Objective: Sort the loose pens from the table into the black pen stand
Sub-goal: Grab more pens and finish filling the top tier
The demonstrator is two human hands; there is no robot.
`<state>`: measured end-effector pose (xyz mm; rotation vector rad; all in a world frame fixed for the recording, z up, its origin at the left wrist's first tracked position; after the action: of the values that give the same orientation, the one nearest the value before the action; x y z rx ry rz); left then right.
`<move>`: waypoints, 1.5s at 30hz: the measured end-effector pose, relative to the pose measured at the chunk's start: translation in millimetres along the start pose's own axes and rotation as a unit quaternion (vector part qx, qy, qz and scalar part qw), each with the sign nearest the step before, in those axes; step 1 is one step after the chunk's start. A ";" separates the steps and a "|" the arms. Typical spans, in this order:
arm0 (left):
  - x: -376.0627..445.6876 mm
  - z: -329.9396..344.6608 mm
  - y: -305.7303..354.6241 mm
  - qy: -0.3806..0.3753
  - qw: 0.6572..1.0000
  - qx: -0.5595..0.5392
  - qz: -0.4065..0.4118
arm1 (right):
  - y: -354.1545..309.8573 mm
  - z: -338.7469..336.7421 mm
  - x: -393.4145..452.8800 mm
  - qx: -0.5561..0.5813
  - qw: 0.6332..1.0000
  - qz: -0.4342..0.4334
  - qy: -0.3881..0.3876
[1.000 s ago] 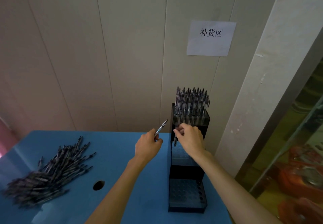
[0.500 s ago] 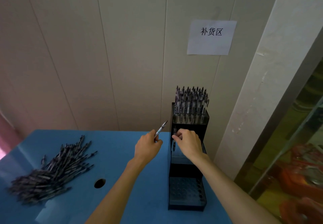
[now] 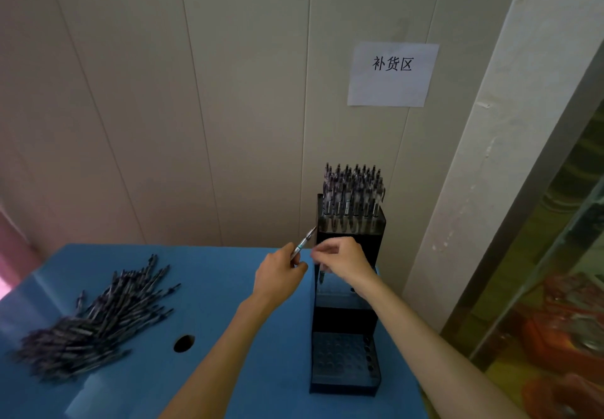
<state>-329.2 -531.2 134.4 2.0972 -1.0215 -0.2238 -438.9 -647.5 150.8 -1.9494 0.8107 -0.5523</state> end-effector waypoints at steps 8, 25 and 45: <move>-5.5 11.6 22.6 -0.036 0.998 -0.020 0.048 | -2.7 -6.4 -16.8 0.214 0.976 0.002 -0.033; -3.0 -9.1 4.4 0.020 0.984 0.124 0.127 | 5.2 -40.4 1.4 -0.054 0.970 -0.148 0.184; -2.3 -11.5 1.5 0.007 0.983 0.134 0.125 | 34.5 -13.6 -2.1 -0.158 0.972 -0.106 0.136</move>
<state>-326.3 -523.5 142.9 2.1744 -1.3568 0.0590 -460.2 -666.2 126.8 -2.3039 0.9080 -0.8763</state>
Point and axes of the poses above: each hand's wrist, its own x-axis towards the middle knuckle, its own z-axis out of the palm, y = z × x, the point moved 5 cm from there along x, towards the middle knuckle, and after that the axes turned 2 degrees about y, right-handed, at the moved point
